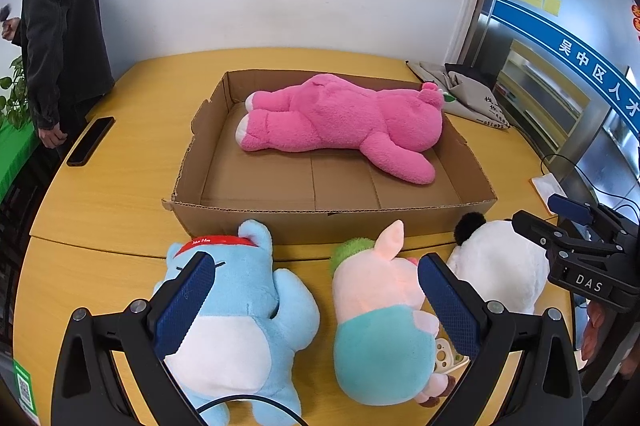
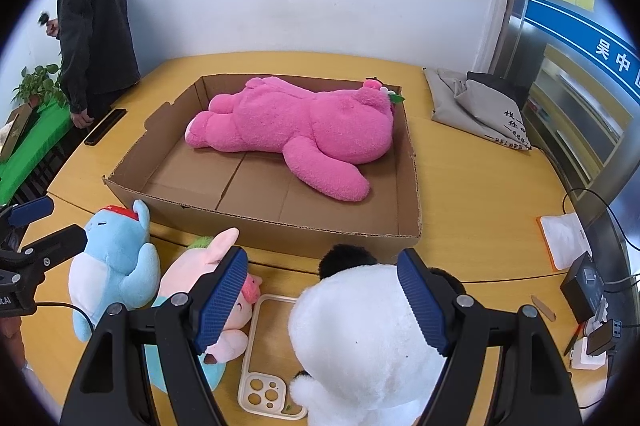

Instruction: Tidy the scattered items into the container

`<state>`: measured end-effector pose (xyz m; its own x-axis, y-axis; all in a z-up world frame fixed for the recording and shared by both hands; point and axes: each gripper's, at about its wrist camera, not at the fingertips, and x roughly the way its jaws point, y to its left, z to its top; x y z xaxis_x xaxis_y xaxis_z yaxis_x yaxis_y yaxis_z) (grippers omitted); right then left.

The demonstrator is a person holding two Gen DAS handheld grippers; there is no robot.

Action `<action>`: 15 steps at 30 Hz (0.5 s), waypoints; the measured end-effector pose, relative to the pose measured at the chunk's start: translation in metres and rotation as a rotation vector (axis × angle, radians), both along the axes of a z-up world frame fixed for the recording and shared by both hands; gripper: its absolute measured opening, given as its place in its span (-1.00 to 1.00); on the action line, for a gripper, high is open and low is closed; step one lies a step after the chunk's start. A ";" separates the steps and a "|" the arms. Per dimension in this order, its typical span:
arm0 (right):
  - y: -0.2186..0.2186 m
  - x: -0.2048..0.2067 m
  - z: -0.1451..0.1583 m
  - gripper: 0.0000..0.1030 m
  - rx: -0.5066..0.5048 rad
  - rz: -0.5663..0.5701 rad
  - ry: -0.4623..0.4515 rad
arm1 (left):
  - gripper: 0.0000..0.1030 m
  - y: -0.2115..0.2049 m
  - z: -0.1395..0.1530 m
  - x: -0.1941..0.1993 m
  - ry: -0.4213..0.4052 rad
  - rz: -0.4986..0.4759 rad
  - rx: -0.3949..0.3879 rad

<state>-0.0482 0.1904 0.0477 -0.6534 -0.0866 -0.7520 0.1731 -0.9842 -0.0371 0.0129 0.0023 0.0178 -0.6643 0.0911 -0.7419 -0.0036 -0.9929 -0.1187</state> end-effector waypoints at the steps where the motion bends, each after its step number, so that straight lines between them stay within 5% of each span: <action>1: -0.001 0.000 0.000 0.50 -0.001 0.003 0.001 | 0.99 -0.002 -0.001 0.001 0.001 -0.001 0.001; 9: -0.021 0.005 -0.004 0.50 -0.032 0.055 -0.018 | 0.99 -0.041 -0.017 0.014 -0.029 0.013 0.052; 15: -0.087 0.028 -0.021 0.50 -0.100 0.268 -0.094 | 0.99 -0.084 -0.040 0.023 -0.094 0.059 0.085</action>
<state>-0.0206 0.1037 0.0268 -0.5250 -0.3236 -0.7872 0.4254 -0.9008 0.0866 0.0363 -0.0819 -0.0224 -0.5982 0.1196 -0.7924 0.0692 -0.9774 -0.1997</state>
